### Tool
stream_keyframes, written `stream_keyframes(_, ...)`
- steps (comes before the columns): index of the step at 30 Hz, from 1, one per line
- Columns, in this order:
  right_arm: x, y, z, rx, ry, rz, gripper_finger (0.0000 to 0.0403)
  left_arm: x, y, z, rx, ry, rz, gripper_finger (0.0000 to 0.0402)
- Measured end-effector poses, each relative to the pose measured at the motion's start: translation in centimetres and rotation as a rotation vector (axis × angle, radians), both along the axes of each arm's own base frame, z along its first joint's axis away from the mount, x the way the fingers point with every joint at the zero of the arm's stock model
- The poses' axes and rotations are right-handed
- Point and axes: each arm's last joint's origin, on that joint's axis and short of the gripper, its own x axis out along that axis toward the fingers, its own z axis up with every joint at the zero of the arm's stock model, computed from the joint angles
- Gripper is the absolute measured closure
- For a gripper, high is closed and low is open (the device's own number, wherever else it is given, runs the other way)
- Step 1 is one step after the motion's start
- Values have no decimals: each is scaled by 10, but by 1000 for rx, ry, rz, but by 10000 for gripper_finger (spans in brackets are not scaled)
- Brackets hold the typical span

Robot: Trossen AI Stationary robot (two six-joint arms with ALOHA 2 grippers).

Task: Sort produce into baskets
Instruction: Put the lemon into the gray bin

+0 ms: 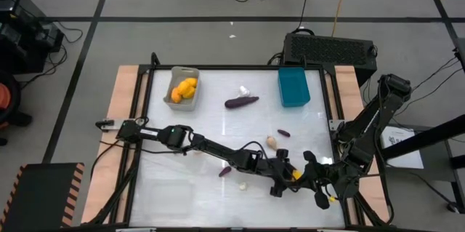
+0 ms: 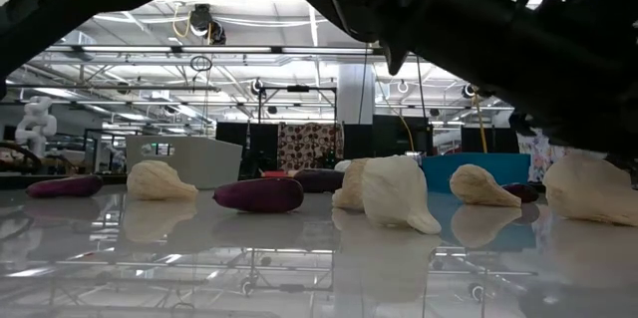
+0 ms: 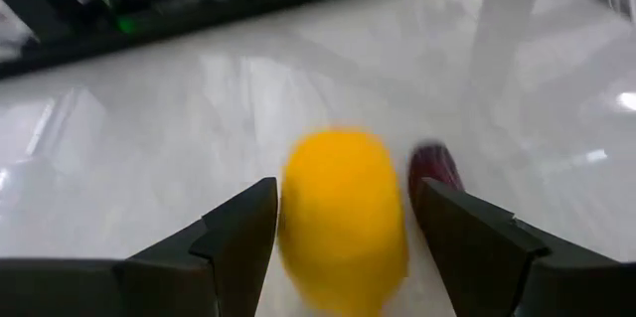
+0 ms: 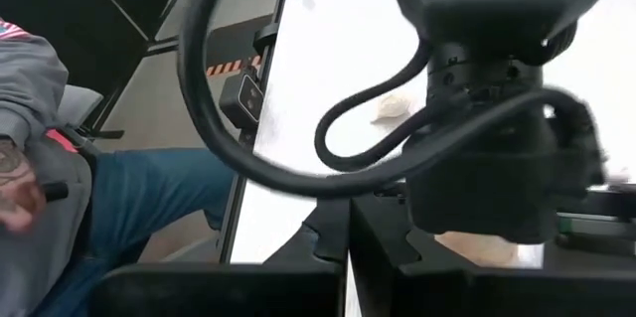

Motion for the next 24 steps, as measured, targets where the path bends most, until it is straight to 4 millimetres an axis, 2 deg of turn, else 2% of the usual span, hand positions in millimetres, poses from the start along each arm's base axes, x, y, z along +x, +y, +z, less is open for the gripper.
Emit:
stream_keyframes(4,0,0,0,-5,2,4,403,-2,1,-4,10,49,-2,152)
stream_keyframes(14,0,0,0,0,0,2,403,-2,2,-4,13,47,4,156)
stream_keyframes(24,0,0,0,-1,0,1,403,-2,3,-4,16,47,12,219)
